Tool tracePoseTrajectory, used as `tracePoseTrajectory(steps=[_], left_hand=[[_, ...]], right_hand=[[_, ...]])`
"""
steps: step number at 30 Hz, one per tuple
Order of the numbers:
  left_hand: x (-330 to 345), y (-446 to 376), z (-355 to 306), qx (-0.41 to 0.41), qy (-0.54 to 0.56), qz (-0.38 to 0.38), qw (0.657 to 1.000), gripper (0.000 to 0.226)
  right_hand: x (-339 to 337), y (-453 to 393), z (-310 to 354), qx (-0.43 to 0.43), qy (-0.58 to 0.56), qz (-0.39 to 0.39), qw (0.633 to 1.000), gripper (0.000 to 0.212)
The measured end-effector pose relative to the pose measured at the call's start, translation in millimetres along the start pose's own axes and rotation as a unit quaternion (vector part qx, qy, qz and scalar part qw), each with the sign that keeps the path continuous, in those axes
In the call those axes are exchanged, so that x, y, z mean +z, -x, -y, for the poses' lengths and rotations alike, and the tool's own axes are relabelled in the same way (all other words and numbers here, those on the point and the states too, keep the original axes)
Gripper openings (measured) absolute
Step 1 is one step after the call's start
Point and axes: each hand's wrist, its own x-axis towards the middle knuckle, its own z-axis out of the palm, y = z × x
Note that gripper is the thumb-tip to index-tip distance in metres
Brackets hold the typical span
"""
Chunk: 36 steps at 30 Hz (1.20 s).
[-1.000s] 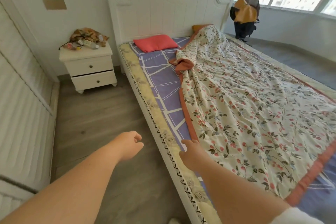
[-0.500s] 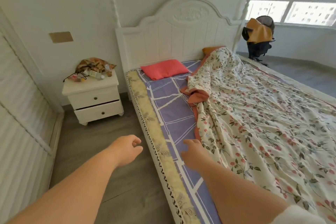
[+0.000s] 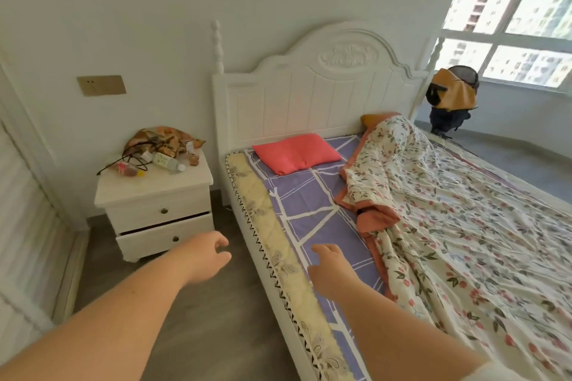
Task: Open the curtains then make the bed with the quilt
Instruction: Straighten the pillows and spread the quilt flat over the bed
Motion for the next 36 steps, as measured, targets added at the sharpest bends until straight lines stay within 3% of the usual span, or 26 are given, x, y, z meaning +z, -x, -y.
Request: tracePoseTrajectory(steps=[3,6,11,18,27,36], left_hand=[[-40,-55,9,0.015,0.003,-0.031,0.999,0.040],[-46,-102,0,0.033,0.013,-0.005,0.999,0.039],[-46,-222,-21,0.080,-0.016,0.052,0.995,0.040],[-95,-382,-51,0.066,-0.077,0.055,0.993,0.043],[-140,-548,-42,0.035,-0.066,0.050,0.996,0.040],[-136,-743,-14,0.072,-0.020,0.131,0.989,0.040]], right_hand=[[-4,-34,37,-0.008,-0.010,-0.015,1.000,0.051],[-11,-64,44,0.001,0.014,-0.018,1.000,0.052],[-29,-161,34,0.081,-0.047,-0.031,0.995,0.053],[-64,-323,30,0.092,-0.037,-0.013,0.995,0.053],[-103,-478,73,0.102,-0.054,-0.020,0.993,0.054],[-89,-603,97,0.203,-0.038,-0.042,0.978,0.052]])
